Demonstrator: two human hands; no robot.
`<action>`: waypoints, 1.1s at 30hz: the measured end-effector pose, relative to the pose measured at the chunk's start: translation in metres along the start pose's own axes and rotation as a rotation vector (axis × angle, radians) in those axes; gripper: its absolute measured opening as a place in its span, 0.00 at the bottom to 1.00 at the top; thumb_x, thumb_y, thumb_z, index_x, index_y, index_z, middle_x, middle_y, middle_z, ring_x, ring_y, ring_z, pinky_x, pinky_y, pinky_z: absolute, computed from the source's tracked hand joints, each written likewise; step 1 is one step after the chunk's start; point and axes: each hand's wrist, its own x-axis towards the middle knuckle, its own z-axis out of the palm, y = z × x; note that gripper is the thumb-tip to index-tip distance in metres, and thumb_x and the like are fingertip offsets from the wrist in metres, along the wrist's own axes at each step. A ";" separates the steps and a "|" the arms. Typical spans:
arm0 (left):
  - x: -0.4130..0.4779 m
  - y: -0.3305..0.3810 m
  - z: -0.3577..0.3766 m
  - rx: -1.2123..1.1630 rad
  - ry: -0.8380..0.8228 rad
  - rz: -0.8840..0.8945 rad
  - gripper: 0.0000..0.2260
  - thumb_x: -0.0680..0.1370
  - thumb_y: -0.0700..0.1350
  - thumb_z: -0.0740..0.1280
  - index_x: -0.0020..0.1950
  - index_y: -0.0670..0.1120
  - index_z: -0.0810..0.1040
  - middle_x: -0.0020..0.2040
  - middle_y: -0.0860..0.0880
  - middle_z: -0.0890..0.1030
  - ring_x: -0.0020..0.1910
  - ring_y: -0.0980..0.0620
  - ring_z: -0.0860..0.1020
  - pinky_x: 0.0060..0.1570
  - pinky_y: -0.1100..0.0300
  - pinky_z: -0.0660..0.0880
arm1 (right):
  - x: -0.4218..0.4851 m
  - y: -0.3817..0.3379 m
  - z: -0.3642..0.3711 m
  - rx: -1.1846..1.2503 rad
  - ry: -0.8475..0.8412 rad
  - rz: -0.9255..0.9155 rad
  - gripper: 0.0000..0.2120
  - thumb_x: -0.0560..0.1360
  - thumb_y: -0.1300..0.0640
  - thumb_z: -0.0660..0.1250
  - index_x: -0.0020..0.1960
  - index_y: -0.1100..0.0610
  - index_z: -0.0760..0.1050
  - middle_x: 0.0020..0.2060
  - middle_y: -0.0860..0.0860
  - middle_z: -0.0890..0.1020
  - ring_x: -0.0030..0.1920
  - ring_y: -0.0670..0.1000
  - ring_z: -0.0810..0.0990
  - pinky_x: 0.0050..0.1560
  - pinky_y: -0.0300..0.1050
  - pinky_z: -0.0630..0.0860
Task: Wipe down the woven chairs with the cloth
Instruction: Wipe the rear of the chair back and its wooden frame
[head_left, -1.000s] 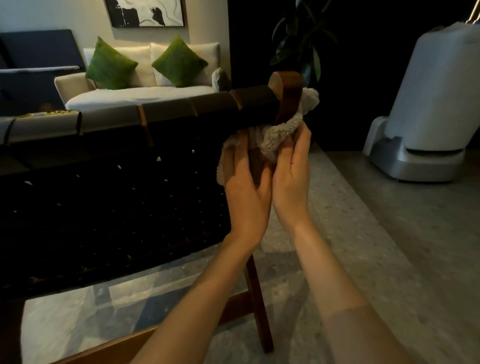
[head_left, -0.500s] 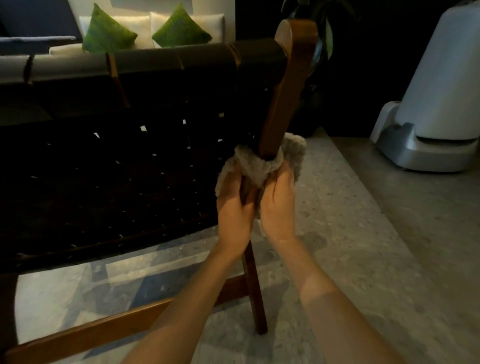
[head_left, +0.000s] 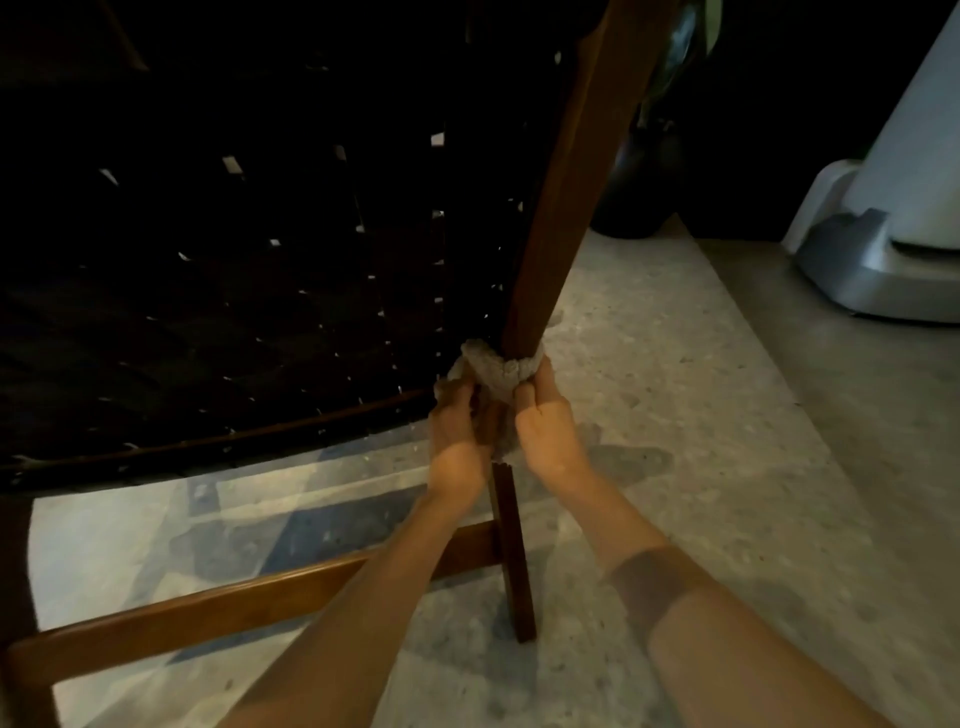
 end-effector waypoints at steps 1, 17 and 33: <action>0.001 -0.004 0.000 0.031 0.014 -0.036 0.09 0.81 0.44 0.59 0.48 0.49 0.79 0.33 0.58 0.82 0.35 0.60 0.81 0.31 0.69 0.74 | 0.001 0.004 0.000 0.007 -0.022 0.029 0.21 0.81 0.64 0.52 0.58 0.37 0.64 0.49 0.43 0.76 0.44 0.33 0.76 0.41 0.24 0.71; -0.007 0.025 -0.052 0.910 -0.252 0.254 0.10 0.77 0.42 0.66 0.57 0.42 0.78 0.53 0.43 0.80 0.53 0.46 0.78 0.46 0.67 0.67 | -0.009 -0.017 -0.012 -0.414 -0.011 0.203 0.09 0.73 0.56 0.70 0.52 0.58 0.79 0.43 0.55 0.83 0.46 0.57 0.82 0.45 0.49 0.79; -0.050 0.137 -0.138 0.647 -0.371 0.552 0.07 0.76 0.47 0.68 0.54 0.53 0.78 0.48 0.60 0.78 0.49 0.65 0.76 0.51 0.65 0.74 | -0.076 -0.137 -0.004 -0.570 -0.146 -0.257 0.12 0.79 0.52 0.63 0.62 0.50 0.74 0.45 0.45 0.80 0.44 0.42 0.77 0.40 0.27 0.69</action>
